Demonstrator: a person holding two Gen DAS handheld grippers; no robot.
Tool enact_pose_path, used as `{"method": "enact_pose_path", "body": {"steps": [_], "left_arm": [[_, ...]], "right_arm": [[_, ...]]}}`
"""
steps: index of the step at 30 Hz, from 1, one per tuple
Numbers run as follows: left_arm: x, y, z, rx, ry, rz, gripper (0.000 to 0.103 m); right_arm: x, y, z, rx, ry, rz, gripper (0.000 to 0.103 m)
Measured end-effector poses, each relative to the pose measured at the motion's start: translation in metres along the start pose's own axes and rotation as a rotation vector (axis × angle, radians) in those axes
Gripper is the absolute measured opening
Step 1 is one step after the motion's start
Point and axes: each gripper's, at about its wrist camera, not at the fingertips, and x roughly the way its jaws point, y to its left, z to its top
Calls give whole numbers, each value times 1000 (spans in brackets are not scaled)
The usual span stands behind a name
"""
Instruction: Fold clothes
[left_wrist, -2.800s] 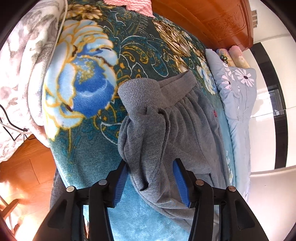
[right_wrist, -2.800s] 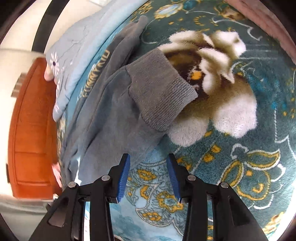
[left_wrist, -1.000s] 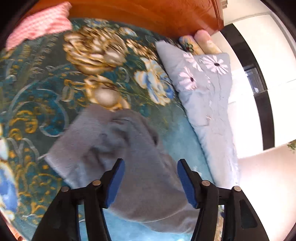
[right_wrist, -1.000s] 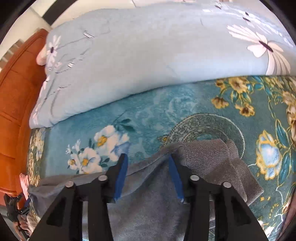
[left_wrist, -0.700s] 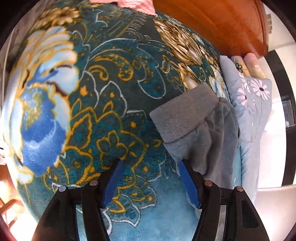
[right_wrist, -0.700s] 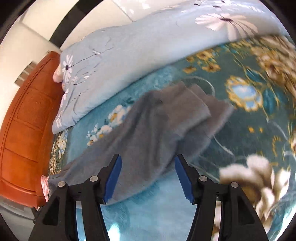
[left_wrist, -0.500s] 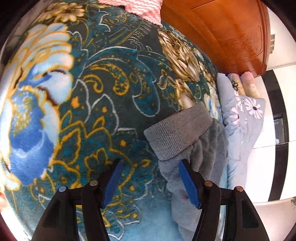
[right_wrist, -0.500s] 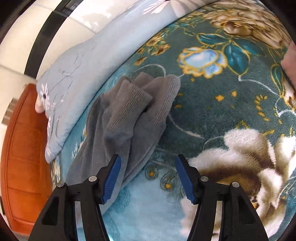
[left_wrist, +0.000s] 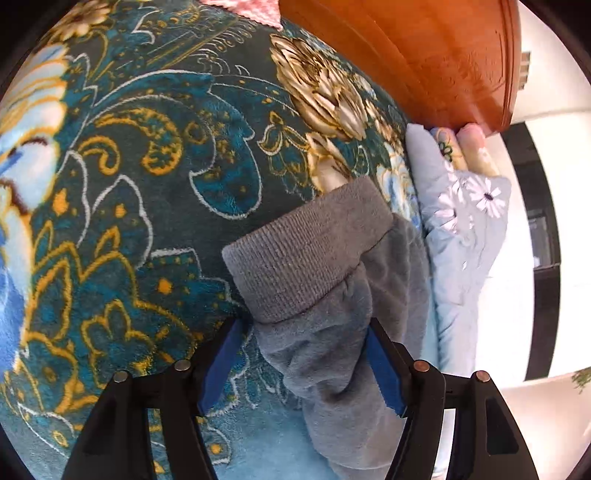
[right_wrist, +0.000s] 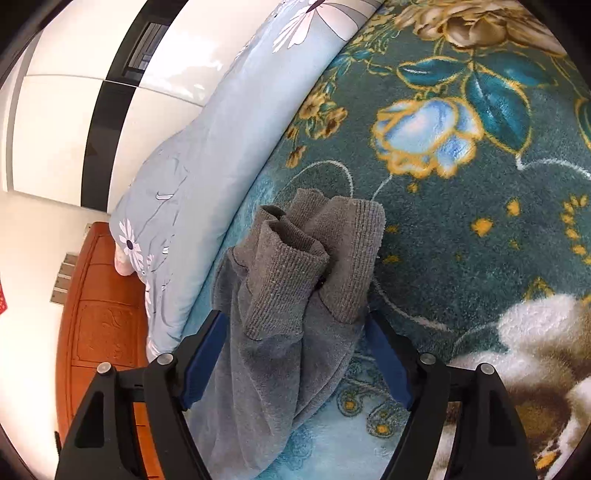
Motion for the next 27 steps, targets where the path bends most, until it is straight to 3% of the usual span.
{"method": "enact_pose_path", "body": {"steps": [4,5,6,8,9,10,11,14,17,22,23,25,27], "left_arm": [[4,0,6,-49,-42,0,70],[4,-1,8,-63,-53,16,66],[3,-2,10,-73,-60,40,60],[3,-6,14,-68,-59,109,29],[2,-9,17,-64,-58,124,26],[-1,-12,20,-61,-59,125,20],[-5,-17,23,-51,-61,124,19],[-29,-46,34,38,-67,83,18],[-58,-72,40,126,-68,14,18],[-74,-46,42,208,-49,111,18],[-77,-41,42,224,-45,131,18],[-76,-24,42,241,-27,179,18],[-66,6,33,174,3,220,19]], "right_arm": [[12,7,2,-5,3,-65,79],[15,9,3,-6,4,-81,79],[18,11,3,-7,4,-97,79],[22,15,5,11,4,-135,78],[22,18,6,17,3,-165,75],[23,21,6,23,2,-196,55],[24,25,8,15,10,-223,29],[24,43,13,-18,39,-254,14],[-3,82,17,-121,27,-142,13],[-74,124,8,-269,-3,60,12],[-84,118,4,-275,-1,71,12],[-81,88,-5,-265,48,12,13],[-66,50,-15,-222,120,-64,13]]}}
